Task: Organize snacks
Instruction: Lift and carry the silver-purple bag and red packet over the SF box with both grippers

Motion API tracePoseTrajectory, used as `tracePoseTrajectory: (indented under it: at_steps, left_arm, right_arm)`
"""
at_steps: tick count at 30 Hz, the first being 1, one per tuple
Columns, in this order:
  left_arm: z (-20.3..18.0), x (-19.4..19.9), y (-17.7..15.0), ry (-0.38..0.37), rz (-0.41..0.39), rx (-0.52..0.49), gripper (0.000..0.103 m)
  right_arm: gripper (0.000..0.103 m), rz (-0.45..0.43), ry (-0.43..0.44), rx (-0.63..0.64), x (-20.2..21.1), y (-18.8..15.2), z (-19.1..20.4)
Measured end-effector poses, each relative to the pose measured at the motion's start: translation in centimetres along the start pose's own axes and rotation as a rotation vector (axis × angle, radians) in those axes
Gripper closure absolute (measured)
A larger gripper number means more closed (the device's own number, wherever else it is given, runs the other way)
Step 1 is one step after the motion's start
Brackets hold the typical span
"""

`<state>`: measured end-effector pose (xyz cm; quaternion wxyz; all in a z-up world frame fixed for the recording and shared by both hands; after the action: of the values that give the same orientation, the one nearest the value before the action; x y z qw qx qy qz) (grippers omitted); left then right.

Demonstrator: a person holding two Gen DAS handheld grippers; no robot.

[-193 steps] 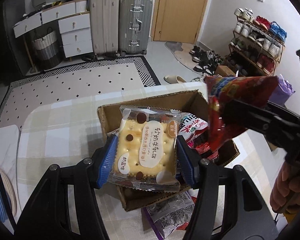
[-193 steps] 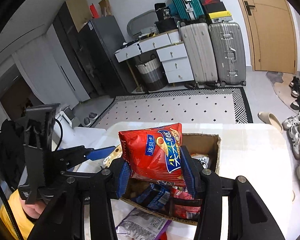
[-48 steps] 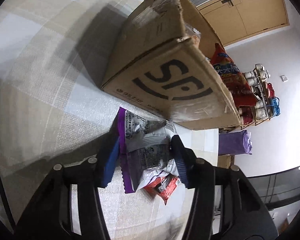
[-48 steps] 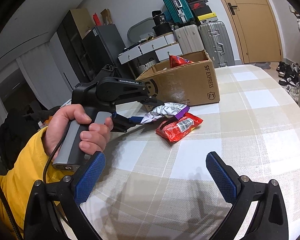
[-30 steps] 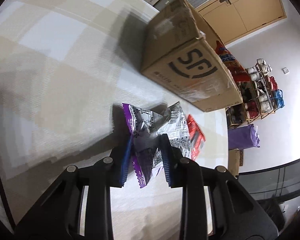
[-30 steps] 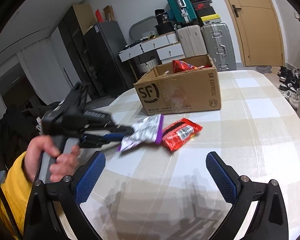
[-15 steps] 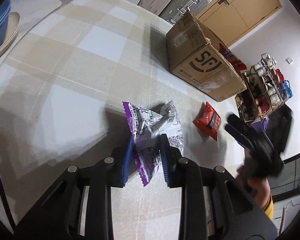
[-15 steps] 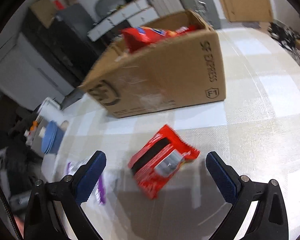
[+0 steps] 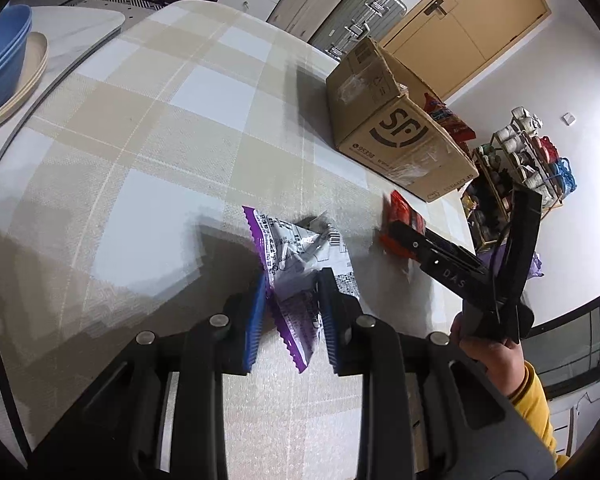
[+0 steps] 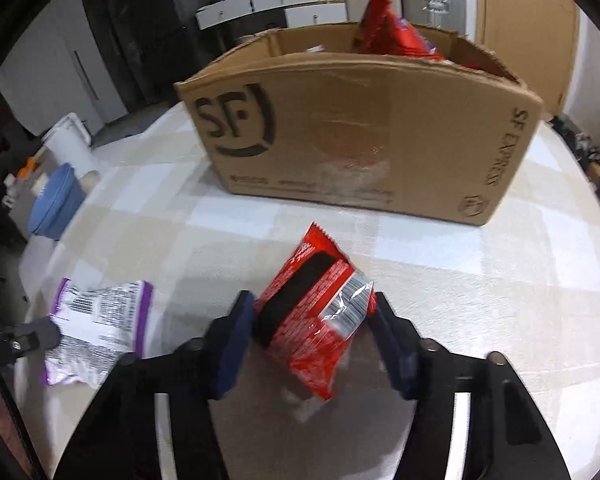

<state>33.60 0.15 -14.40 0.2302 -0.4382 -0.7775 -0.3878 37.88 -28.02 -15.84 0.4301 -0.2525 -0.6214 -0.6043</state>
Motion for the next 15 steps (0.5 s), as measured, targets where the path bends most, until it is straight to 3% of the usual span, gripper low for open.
tracePoseTrajectory:
  at_steps: [4,15]
  left_arm:
    - [0.0,0.4,-0.6,-0.027,0.010,0.004,0.082]
    - [-0.1,1.2,-1.4,-0.048,0.020,0.023,0.082]
  right_arm:
    - [0.054,-0.010,0.070,-0.025,0.9,-0.2,0.2]
    - [0.054,-0.094,0.237,-0.130,7.0,-3.1,-0.1]
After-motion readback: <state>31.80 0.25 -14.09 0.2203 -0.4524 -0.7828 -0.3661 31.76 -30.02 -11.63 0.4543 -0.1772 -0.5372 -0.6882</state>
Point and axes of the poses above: each gripper's, at about its wrist camera, not at the fingertips, and x roughly against the way its jaws point, z to its left, y to its top, the point moved 7 cm from there along -x, roughly the way its jaws point, and after that the axes turned 4 degrees about -y, right-handed, at the moved point
